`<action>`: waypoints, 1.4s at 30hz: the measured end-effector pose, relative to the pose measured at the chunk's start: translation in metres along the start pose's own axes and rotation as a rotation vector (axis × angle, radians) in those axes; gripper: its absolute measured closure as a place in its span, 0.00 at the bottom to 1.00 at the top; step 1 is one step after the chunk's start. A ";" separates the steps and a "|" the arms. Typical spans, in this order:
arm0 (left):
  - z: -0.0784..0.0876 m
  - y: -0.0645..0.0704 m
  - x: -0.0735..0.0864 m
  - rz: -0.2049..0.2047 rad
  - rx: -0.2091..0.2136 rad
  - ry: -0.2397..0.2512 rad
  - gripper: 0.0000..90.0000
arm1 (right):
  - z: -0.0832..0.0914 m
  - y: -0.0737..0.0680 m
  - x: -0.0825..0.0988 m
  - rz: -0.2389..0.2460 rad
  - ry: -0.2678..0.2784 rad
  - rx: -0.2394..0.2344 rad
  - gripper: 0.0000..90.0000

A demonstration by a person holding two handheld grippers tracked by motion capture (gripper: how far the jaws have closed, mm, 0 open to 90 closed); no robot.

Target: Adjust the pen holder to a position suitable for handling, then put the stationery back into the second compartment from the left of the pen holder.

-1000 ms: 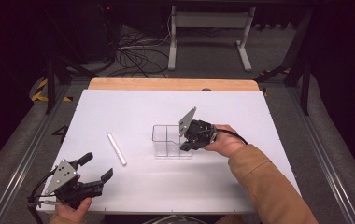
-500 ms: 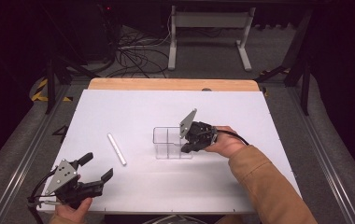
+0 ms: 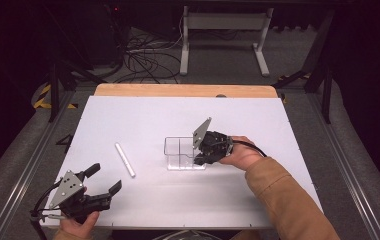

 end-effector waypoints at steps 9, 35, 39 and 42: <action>0.000 0.000 -0.001 0.002 0.000 0.003 0.12 | 0.027 -0.006 -0.003 -0.047 0.168 0.044 0.57; -0.007 -0.003 -0.016 0.005 0.013 -0.007 0.08 | 0.100 -0.047 0.027 -0.251 0.693 0.304 0.01; -0.009 -0.002 -0.019 0.003 0.014 -0.016 0.06 | 0.101 -0.048 0.038 -0.285 0.722 0.321 0.00; -0.009 -0.003 -0.022 0.010 0.018 -0.027 0.06 | 0.102 -0.054 0.047 -0.288 0.756 0.347 0.00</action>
Point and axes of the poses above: each handheld gripper's, and its own axes: z roughly backward along the jaws, x roughly out of its underside, y roughly to its right, the point moved 4 cm from there along -z, roughly forward along the jaws, and after that the axes turned 6 degrees about -z, right-handed, at the moved point
